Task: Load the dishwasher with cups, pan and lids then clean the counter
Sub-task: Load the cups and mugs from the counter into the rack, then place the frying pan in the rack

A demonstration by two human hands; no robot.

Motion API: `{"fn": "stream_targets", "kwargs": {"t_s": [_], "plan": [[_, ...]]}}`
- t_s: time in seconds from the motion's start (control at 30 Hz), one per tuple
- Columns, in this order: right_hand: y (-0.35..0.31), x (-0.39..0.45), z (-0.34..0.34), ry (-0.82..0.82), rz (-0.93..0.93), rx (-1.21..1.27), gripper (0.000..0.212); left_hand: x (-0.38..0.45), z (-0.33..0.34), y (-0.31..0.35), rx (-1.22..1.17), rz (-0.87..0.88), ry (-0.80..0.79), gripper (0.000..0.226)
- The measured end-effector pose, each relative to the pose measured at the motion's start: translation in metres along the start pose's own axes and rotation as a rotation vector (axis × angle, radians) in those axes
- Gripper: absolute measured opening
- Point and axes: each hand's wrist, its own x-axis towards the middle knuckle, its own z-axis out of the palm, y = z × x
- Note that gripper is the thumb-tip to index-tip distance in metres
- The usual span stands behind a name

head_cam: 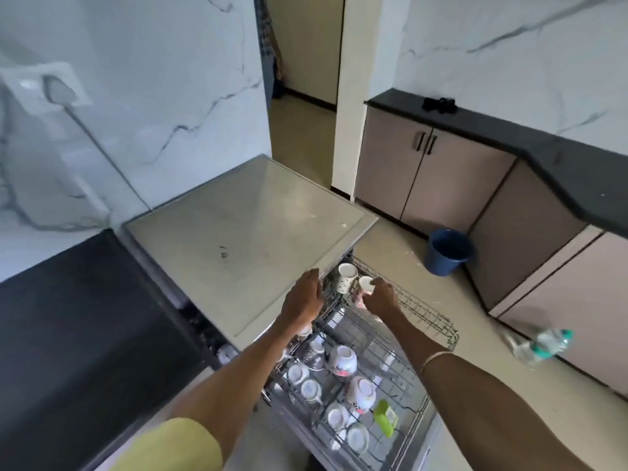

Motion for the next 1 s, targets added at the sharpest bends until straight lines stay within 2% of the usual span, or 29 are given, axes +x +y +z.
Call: {"fn": "stream_targets", "kwargs": {"t_s": [0.2, 0.27, 0.43, 0.73, 0.9, 1.0], "plan": [[-0.059, -0.031, 0.028, -0.112, -0.219, -0.191, 0.048, -0.077, -0.05, -0.064, -0.004, -0.131, 0.112, 0.038], [-0.086, -0.044, 0.043, -0.105, -0.319, -0.197, 0.039, -0.097, -0.066, -0.09, -0.01, -0.175, 0.143, 0.038], [-0.165, -0.088, 0.087, -0.147, -0.439, -0.206, 0.044, -0.131, -0.114, -0.154, -0.03, -0.317, 0.237, 0.041], [-0.354, -0.163, 0.246, -0.305, -0.787, -0.238, 0.032, -0.211, -0.235, -0.329, 0.093, -0.59, 0.45, 0.045], [-0.433, -0.209, 0.323, -0.412, -0.865, -0.219, 0.034, -0.261, -0.295, -0.422, 0.234, -0.836, 0.486, 0.043], [-0.464, -0.231, 0.358, -0.458, -0.873, -0.214, 0.037, -0.28, -0.314, -0.453, 0.204, -0.989, 0.457, 0.05]]}}
